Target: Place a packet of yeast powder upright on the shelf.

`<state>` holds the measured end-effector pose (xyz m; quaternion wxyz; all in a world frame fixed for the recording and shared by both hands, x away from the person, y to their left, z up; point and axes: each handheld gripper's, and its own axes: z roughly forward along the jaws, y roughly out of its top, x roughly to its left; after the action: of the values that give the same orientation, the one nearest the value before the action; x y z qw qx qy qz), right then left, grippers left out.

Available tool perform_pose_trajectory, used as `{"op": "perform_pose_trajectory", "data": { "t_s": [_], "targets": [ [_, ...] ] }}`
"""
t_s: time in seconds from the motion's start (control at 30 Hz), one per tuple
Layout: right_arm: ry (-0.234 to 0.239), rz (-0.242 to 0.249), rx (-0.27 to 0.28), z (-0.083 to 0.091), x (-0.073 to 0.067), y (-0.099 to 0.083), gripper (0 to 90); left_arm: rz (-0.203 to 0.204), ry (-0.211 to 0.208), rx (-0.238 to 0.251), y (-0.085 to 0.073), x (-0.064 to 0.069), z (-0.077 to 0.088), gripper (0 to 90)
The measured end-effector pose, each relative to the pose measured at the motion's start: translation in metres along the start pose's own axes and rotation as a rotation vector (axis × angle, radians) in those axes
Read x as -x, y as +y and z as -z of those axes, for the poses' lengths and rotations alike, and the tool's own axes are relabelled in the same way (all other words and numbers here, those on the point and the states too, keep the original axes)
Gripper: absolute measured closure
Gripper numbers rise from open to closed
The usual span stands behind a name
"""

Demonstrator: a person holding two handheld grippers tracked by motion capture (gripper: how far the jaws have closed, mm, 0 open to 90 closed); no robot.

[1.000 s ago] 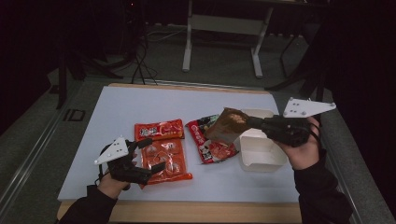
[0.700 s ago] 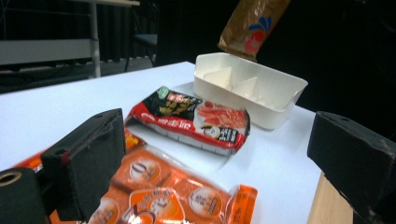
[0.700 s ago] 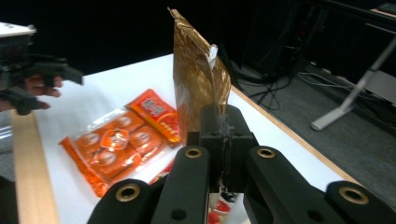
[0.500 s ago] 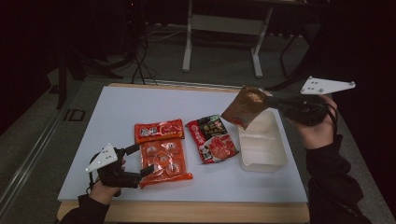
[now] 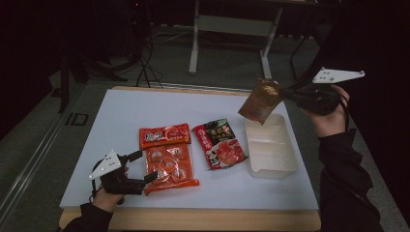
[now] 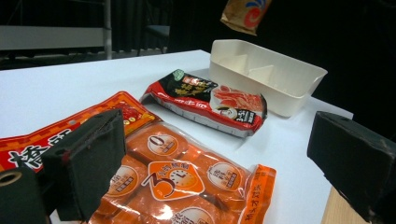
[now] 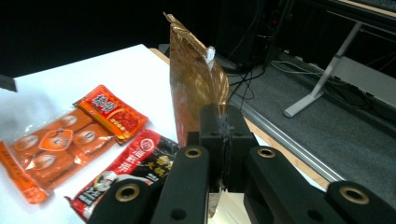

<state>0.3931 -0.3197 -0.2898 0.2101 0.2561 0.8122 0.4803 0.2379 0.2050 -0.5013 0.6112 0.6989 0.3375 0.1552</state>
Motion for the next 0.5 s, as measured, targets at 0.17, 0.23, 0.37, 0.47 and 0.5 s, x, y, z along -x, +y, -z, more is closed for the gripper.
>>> {"op": "perform_pose_trajectory", "data": {
  "t_s": [0.17,0.23,0.37,0.47,0.5],
  "targets": [
    [-0.002,-0.002,0.009,-0.007,0.014,-0.014,89.1,0.006,-0.007,0.001,0.000,0.000,0.000,5.2],
    [-0.022,0.000,-0.003,-0.009,0.019,-0.018,89.2,0.006,-0.006,0.002,0.000,0.001,0.000,5.8],
    [-0.031,0.001,-0.009,-0.012,0.027,-0.025,89.2,0.008,-0.009,0.002,0.000,0.001,0.001,5.7],
    [-0.042,-0.007,-0.019,-0.014,0.035,-0.032,89.1,0.015,-0.018,0.001,0.000,0.001,0.001,5.7],
    [-0.049,-0.010,-0.026,-0.015,0.037,-0.034,89.1,0.017,-0.019,0.002,0.000,0.001,0.001,5.8]
  ]
}}
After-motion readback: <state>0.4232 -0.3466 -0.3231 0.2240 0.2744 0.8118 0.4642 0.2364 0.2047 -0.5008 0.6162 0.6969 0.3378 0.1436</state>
